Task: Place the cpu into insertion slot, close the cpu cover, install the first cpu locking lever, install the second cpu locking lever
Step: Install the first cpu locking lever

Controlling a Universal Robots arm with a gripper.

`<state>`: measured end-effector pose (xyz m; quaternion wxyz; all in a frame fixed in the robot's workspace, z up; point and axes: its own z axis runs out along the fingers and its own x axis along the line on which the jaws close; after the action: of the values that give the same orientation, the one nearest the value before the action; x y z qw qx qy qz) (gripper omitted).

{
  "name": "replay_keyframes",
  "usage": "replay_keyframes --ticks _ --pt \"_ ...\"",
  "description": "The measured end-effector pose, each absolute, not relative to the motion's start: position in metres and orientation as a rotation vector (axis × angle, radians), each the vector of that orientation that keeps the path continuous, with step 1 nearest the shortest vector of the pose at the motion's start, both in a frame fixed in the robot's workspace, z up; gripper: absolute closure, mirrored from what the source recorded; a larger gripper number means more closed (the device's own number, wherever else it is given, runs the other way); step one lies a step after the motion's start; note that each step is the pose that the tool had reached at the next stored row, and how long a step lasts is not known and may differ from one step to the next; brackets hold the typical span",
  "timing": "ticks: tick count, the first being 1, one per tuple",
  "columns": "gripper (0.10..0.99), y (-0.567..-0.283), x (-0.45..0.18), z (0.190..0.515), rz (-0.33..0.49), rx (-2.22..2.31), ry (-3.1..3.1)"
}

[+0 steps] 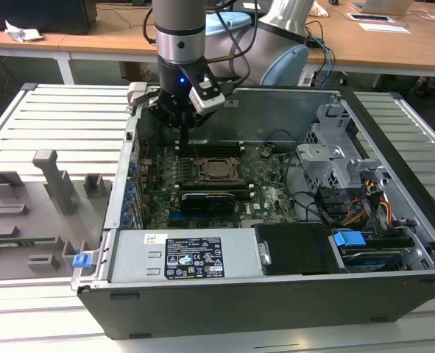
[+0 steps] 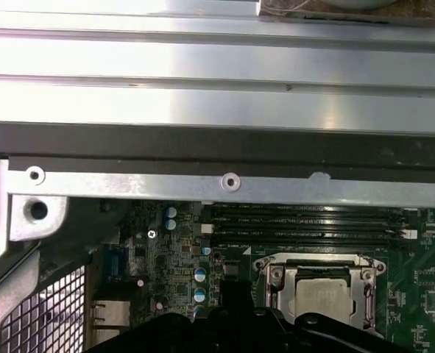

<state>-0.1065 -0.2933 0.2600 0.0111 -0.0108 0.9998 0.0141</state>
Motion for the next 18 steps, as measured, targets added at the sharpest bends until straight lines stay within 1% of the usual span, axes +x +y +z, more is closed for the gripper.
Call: replay_keyframes --ticks 7,18 --pt "0.976 -0.288 -0.105 0.259 0.044 -0.034 3.119" --pt "0.976 -0.288 -0.08 0.258 0.044 -0.034 3.12"
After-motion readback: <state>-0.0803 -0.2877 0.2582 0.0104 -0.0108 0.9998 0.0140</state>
